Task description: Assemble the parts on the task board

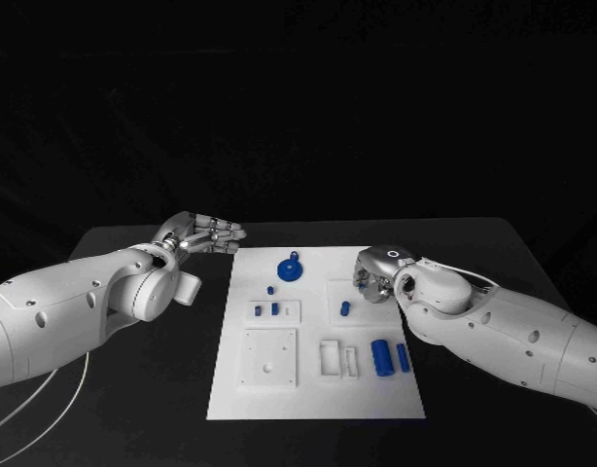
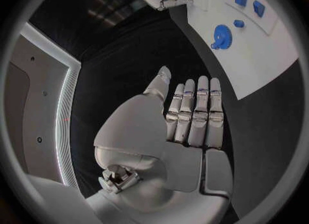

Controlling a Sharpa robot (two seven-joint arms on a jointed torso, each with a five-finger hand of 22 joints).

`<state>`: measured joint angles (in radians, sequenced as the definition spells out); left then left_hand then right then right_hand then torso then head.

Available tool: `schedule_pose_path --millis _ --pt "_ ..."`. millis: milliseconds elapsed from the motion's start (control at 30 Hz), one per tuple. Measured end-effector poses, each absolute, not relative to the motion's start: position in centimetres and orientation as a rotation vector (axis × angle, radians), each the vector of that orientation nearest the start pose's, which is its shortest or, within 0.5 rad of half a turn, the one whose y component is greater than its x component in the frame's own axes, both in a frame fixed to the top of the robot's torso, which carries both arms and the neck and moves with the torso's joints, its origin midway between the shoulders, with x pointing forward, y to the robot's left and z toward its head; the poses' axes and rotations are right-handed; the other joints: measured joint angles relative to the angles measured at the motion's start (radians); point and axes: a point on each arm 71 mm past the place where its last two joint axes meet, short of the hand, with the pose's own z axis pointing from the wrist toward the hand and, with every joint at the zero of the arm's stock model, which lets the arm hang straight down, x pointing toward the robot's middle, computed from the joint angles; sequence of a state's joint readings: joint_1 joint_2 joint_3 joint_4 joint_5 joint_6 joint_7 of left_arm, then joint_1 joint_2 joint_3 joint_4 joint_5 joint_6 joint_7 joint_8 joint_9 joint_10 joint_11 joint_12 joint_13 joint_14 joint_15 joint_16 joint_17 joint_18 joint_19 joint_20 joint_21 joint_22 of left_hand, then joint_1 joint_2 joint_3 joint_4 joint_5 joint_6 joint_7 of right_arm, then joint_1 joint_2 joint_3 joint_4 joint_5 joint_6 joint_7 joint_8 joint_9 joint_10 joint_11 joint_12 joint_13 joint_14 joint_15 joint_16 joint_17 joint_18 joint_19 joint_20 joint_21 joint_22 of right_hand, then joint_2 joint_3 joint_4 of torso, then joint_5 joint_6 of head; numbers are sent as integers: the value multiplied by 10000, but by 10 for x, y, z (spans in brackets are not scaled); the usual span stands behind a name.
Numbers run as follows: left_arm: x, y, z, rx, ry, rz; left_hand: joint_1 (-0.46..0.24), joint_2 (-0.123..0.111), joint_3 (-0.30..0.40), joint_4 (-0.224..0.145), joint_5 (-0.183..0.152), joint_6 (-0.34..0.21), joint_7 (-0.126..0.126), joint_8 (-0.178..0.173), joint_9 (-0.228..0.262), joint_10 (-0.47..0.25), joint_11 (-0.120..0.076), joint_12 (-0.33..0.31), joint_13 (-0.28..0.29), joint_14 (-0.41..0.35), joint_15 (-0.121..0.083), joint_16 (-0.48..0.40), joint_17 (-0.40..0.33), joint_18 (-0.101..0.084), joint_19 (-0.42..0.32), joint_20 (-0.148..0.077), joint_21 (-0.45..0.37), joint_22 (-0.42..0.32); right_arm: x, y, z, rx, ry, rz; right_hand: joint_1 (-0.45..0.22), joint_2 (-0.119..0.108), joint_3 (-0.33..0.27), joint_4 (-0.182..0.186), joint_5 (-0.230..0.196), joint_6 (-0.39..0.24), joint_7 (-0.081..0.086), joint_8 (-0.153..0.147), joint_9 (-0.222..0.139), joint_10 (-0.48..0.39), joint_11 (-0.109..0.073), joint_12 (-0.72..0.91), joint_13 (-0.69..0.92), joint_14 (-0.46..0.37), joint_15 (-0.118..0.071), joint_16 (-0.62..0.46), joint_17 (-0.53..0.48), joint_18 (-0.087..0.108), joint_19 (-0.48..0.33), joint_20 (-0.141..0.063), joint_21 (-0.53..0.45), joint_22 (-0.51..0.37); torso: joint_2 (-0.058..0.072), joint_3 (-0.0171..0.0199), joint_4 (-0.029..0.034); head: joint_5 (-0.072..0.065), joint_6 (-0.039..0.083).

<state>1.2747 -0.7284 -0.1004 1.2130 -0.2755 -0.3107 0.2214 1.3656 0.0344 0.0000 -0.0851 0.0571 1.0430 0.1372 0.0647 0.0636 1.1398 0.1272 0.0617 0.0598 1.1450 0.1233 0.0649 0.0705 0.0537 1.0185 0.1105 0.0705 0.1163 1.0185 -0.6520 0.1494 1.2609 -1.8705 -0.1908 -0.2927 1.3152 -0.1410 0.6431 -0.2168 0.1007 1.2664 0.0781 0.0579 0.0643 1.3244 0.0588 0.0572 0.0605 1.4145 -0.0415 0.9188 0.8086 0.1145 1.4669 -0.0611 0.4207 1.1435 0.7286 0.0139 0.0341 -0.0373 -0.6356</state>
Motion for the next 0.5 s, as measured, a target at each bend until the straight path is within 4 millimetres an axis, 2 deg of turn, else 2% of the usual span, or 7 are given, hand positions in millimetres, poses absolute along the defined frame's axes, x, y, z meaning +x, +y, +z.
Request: schedule_pose_path --millis 333,500 --pt "549 247 -184 -9082 15413 -11650 0 0 -27 -27 0 0 0 45 0 -45 4 0 0 -37 37 0 0 0 -59 16 0 -105 517 -192 -235 -2535 16536 2683 0 0 141 1 -41 129 -54 -1 -3 76 -31 3 0 41 -34 -18 23 -2 -4 -69 37 103 1 7 -7 7 1" --pt "549 247 -184 -9099 15421 -11635 0 0 -27 -27 0 0 0 45 0 -71 2 0 0 -37 37 0 0 -37 -187 30 0 -205 517 -192 -222 -2295 16214 2935 0 -1 197 56 -42 137 -61 0 -2 93 -22 3 0 77 -66 -51 22 16 -4 -68 -25 116 1 19 -13 45 10"
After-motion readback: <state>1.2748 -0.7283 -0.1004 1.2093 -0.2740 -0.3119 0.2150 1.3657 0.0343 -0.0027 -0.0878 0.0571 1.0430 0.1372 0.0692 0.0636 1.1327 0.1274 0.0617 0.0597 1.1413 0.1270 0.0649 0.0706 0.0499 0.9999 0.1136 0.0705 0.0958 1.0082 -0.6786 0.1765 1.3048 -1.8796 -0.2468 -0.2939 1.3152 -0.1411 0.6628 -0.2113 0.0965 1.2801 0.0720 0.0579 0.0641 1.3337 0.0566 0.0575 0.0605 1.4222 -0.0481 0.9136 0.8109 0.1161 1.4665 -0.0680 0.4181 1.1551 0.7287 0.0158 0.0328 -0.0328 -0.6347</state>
